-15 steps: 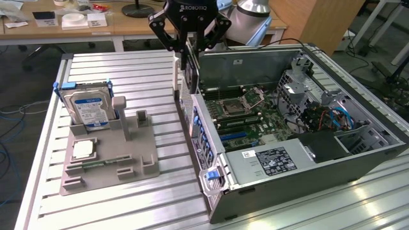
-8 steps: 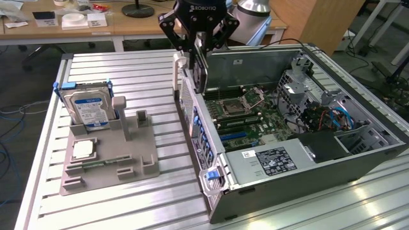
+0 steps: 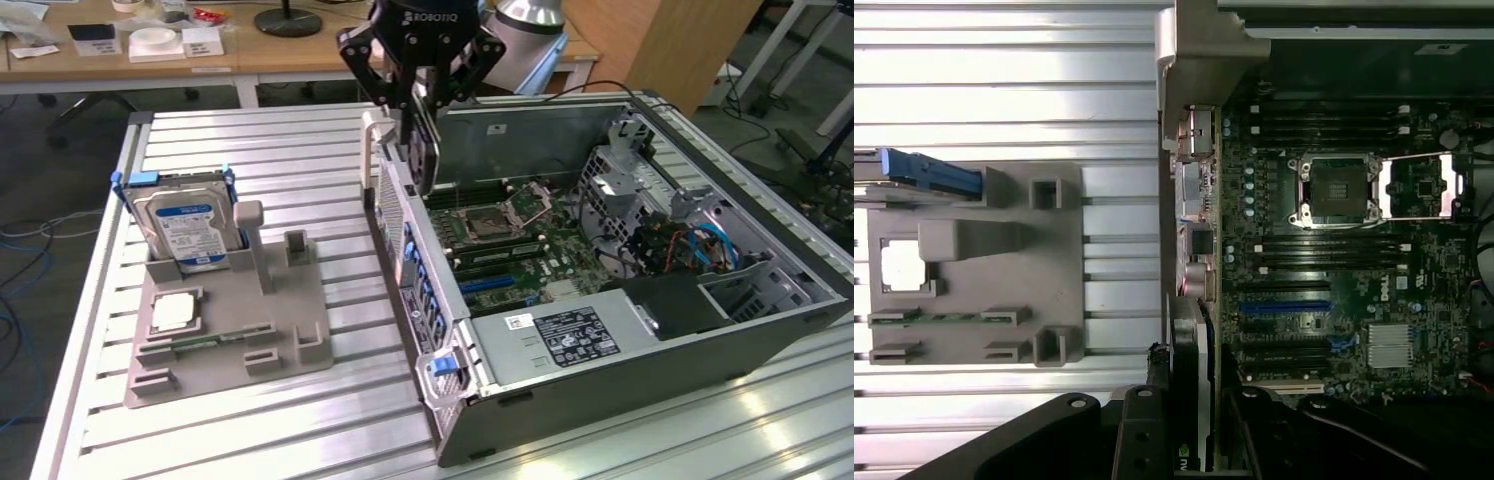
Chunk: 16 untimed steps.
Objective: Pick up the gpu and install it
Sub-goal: 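Pick up the gpu and move the gpu toward the slot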
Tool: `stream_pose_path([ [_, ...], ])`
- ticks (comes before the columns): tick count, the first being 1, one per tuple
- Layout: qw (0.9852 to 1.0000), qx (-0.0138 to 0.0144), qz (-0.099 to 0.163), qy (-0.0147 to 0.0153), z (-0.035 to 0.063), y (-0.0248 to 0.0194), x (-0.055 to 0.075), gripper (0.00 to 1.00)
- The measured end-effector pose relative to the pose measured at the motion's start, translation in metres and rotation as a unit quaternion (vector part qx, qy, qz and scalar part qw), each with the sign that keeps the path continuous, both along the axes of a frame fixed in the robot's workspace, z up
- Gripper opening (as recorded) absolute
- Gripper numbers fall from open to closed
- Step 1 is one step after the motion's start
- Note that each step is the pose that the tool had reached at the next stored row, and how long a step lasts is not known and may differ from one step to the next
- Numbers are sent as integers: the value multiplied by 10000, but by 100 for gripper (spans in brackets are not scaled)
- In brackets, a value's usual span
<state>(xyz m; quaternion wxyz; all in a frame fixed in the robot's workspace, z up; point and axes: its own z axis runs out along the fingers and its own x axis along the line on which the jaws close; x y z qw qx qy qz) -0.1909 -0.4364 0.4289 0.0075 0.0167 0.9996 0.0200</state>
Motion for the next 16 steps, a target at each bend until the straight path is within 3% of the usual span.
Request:
stream_pose_path([
  [16,10000,0,0,0,-19,0,105,28],
])
